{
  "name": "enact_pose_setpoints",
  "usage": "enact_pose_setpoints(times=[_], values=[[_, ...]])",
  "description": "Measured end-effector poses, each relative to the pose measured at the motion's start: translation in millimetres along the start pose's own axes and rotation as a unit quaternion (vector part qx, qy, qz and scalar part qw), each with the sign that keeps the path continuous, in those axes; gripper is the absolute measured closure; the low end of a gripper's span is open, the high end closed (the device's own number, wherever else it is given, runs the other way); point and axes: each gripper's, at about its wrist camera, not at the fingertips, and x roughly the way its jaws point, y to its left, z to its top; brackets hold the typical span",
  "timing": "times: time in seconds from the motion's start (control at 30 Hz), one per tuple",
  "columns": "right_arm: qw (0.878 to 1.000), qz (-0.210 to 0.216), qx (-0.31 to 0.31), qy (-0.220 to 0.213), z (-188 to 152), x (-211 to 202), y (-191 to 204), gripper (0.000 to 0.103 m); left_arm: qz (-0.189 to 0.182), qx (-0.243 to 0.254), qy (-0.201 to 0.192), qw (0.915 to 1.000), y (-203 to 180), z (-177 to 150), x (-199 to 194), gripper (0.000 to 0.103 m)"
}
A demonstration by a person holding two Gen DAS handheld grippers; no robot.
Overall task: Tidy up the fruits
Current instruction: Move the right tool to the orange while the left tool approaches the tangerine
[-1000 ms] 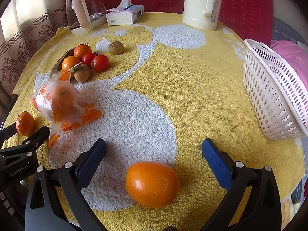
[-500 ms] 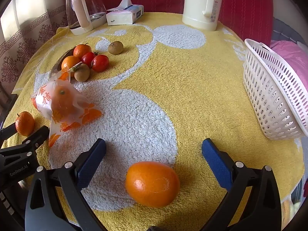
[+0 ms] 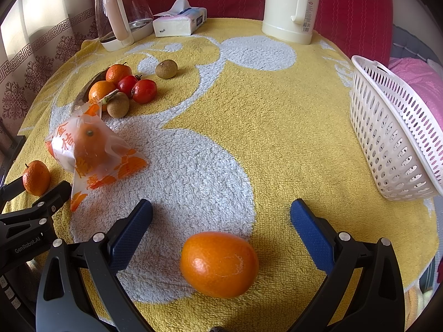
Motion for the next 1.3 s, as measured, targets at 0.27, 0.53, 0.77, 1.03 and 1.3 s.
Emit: enact_pose_setpoints(times=[0.27,0.53,0.77,1.03,1.3], values=[[1.000,0.012,0.006,-0.003,-1,-2,-2,0.002,-0.008,-0.003,-0.002,1.0000,2,0,-1,0.005],[0.988,0.086,0.009,-0.129,-2,-65,-18,0.002,-0.053,0.001,-0.105,0.9931,17,0,-51,0.005],[0.975,0.104,0.022,-0.196,-4,-102,-39,0.002,-0.063,-0.009,-0.142,0.9877,22,13,-78,0.005],[0.980,0.121,0.012,-0.155,-25,-92,-48,0.006,-0.061,-0.007,-0.130,0.9897,17,12,-72,0.005],[0.986,0.133,-0.024,-0.092,-36,-64,-27,0.037,-0.049,0.016,-0.100,0.9937,22,-13,-52,0.011]])
